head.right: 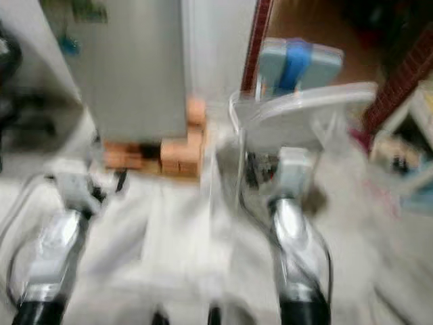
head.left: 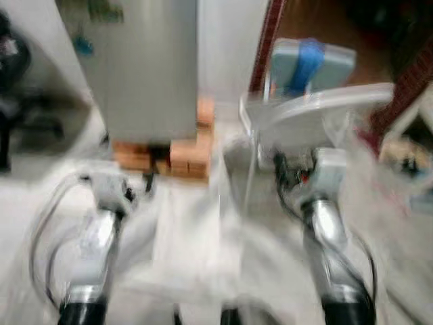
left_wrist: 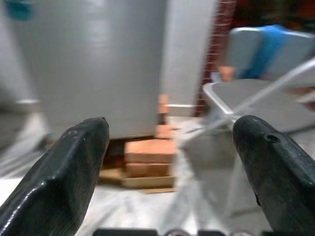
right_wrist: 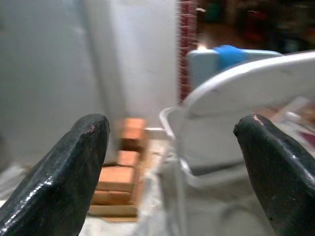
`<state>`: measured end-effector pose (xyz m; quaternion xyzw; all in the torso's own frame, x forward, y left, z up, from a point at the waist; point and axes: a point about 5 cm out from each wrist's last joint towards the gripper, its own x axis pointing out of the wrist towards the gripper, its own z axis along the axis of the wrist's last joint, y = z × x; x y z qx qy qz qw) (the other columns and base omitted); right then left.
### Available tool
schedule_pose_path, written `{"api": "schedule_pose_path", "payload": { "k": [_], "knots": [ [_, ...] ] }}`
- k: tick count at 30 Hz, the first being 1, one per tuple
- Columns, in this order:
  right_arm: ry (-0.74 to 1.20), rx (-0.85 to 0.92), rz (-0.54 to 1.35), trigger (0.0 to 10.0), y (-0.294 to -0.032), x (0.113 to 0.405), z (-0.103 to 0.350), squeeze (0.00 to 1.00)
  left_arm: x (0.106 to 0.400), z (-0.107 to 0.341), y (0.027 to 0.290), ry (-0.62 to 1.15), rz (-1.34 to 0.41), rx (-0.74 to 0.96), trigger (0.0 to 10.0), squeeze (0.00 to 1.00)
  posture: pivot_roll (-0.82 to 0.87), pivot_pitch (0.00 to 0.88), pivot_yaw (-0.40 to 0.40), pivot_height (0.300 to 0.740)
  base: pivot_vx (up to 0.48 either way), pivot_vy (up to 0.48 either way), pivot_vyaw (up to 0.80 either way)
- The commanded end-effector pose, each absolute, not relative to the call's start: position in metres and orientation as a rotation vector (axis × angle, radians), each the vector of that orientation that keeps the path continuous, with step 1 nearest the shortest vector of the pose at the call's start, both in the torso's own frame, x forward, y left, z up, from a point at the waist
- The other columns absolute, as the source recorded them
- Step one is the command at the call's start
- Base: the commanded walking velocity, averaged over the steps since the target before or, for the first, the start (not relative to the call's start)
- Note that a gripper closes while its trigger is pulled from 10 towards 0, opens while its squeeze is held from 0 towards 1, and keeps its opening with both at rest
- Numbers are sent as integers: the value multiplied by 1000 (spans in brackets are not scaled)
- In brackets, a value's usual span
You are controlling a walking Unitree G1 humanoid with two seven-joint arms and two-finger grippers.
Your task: Restocking fridge
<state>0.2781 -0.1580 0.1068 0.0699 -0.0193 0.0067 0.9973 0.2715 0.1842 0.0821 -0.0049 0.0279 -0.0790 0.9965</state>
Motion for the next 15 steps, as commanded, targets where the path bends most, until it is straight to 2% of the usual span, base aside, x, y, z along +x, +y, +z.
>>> {"api": "schedule_pose_path", "payload": {
  "k": [1,15],
  "knots": [
    [-72,138,32,10000,-152,281,115,0,272,86,193,47,-137,11,10000,0,21,100,-38,740,0,480,-800],
    [-75,154,39,10000,-149,283,116,0,270,87,194,51,-126,18,10000,0,23,119,-34,740,0,480,-800]
  ]
}}
